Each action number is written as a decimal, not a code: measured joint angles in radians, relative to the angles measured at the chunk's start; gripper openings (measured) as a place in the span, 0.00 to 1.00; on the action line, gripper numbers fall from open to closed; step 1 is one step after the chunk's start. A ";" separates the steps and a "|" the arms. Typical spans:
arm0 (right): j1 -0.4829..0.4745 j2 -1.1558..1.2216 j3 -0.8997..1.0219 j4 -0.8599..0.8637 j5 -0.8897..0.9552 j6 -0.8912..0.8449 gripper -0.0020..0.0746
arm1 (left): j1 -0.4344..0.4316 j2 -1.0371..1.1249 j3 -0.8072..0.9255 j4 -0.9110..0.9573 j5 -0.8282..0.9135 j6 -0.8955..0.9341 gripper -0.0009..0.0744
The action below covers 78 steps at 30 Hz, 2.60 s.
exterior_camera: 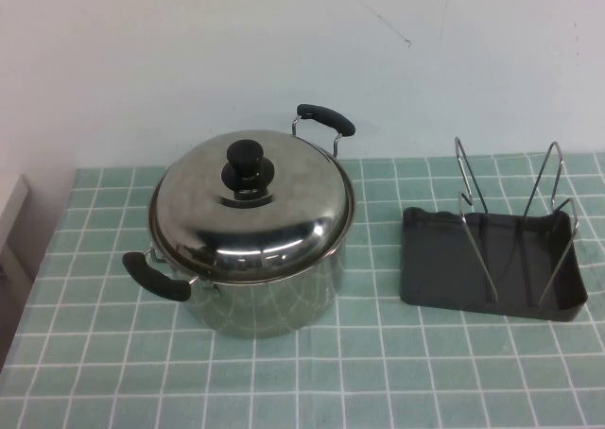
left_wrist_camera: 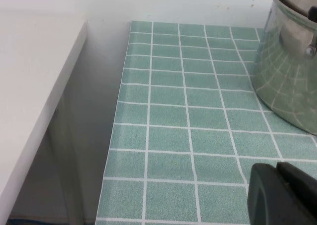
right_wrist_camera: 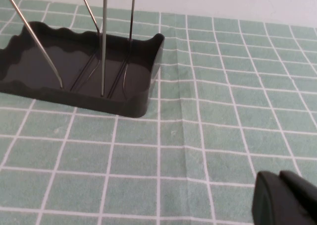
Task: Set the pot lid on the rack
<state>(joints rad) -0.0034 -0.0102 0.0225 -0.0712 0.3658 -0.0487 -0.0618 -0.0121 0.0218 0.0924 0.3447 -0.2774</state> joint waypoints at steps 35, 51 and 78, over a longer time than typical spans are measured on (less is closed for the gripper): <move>0.000 0.000 0.000 0.000 0.000 0.000 0.02 | 0.000 0.000 0.000 0.000 -0.005 0.000 0.01; 0.000 0.000 0.005 -0.023 -0.439 0.000 0.02 | 0.000 0.000 0.009 0.015 -0.625 0.000 0.01; 0.000 0.059 -0.314 -0.089 -0.245 -0.067 0.02 | 0.000 0.405 -0.477 0.022 -0.532 -0.223 0.01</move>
<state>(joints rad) -0.0034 0.0488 -0.2918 -0.1603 0.1211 -0.1155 -0.0618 0.3934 -0.4548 0.1146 -0.1868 -0.5005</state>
